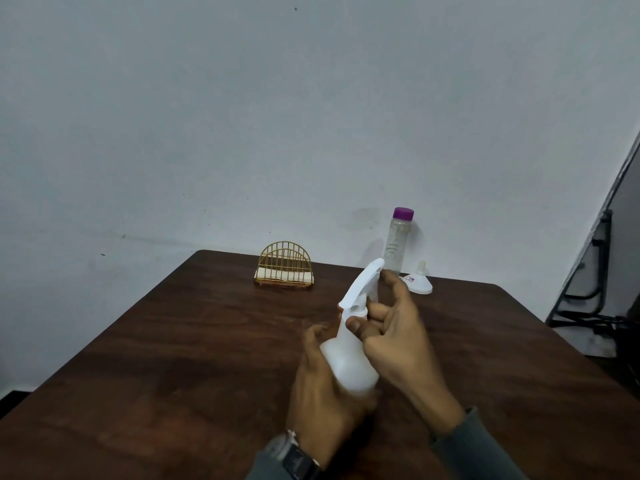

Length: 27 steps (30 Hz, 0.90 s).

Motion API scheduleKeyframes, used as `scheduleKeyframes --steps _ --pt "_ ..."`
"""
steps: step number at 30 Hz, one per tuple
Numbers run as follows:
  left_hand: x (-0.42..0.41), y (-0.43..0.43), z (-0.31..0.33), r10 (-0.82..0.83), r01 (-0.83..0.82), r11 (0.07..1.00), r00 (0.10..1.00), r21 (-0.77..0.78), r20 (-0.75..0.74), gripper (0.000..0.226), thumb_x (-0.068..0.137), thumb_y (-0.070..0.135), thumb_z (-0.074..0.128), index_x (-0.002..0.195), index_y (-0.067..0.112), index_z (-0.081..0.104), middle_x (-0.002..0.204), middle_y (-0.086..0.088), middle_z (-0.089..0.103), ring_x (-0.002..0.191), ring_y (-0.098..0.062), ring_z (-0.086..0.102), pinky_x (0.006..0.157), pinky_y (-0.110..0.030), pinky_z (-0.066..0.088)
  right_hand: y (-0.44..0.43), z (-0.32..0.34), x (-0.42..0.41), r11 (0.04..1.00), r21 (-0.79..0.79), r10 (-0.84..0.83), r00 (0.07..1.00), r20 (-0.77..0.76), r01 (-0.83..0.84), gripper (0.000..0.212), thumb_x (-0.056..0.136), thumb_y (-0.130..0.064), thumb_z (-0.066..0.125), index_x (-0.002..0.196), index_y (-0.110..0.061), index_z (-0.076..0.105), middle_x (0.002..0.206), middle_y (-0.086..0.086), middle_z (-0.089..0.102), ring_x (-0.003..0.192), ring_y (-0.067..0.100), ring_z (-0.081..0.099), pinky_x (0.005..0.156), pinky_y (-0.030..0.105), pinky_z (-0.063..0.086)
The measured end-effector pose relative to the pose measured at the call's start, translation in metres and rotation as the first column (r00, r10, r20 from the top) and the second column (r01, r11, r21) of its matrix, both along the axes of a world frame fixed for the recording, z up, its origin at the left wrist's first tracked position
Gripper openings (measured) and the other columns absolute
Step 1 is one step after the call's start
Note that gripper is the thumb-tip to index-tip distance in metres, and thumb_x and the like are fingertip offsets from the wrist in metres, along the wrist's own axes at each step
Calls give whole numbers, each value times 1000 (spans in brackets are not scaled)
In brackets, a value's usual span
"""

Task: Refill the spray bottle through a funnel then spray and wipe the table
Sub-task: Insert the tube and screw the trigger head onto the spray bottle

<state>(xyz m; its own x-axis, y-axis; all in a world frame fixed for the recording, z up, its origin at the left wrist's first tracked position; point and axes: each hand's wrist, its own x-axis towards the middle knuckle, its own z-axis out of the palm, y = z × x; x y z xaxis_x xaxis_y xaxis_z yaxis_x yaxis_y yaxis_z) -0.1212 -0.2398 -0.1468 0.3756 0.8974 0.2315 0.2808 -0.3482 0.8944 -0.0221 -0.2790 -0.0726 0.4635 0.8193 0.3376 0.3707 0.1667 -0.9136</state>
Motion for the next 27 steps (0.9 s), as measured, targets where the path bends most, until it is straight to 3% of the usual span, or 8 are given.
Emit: scheduleKeyframes --steps 3,7,10,14,17,20,23,27 --pt "1 -5 -4 13 -12 1000 998 -15 69 111 63 46 89 145 33 14 108 23 47 103 -1 55 85 -13 40 -3 -1 -4 997 27 -71 997 -29 72 95 81 -3 85 154 -32 32 86 -23 74 96 -1 75 99 34 56" --pt "-8 2 -12 -61 57 997 996 57 60 129 45 56 95 141 41 9 127 14 52 115 -6 57 87 -13 45 -8 2 8 1000 12 -10 989 -151 12 117 76 -3 88 160 -37 15 118 3 74 109 13 74 104 44 55" --pt "-10 5 -13 -80 76 994 995 72 53 129 47 59 94 142 43 7 129 13 55 113 -4 59 82 -5 43 -8 1 14 995 -12 94 987 -131 -97 119 87 4 76 163 -39 -5 130 3 71 120 16 69 111 50 49" --pt "-8 3 -14 -62 56 995 995 81 73 125 51 53 93 139 49 6 123 16 56 110 -2 60 76 -2 44 -8 2 12 1000 13 -13 996 -85 14 111 78 1 87 157 -37 18 103 -7 75 94 9 77 94 39 60" --pt "-9 3 -17 -72 59 990 993 124 97 120 51 56 90 142 43 13 132 12 56 116 -7 61 91 -19 53 -8 3 8 996 36 -79 997 -13 80 109 64 -18 98 143 -42 27 93 -1 71 81 9 75 84 39 62" --pt "-10 3 -16 -67 52 989 992 139 106 116 52 55 90 138 49 13 133 13 58 116 -7 62 94 -25 54 -10 0 5 999 21 -49 998 49 48 117 63 -34 96 150 -47 20 104 -7 71 91 6 74 89 40 61" --pt "-11 3 -19 -60 44 988 993 151 101 118 54 57 90 144 45 14 132 11 60 117 -7 62 93 -24 54 -10 -2 4 1000 25 5 1000 2 -5 120 73 -35 91 158 -50 7 120 -14 73 109 4 72 102 43 56" --pt "-10 2 -20 -45 34 990 995 136 83 120 54 59 88 145 46 10 135 12 57 121 -6 59 90 -16 47 -7 -4 2 995 89 -45 999 -15 46 104 65 -35 87 150 -47 26 102 -9 79 97 10 76 97 44 59"
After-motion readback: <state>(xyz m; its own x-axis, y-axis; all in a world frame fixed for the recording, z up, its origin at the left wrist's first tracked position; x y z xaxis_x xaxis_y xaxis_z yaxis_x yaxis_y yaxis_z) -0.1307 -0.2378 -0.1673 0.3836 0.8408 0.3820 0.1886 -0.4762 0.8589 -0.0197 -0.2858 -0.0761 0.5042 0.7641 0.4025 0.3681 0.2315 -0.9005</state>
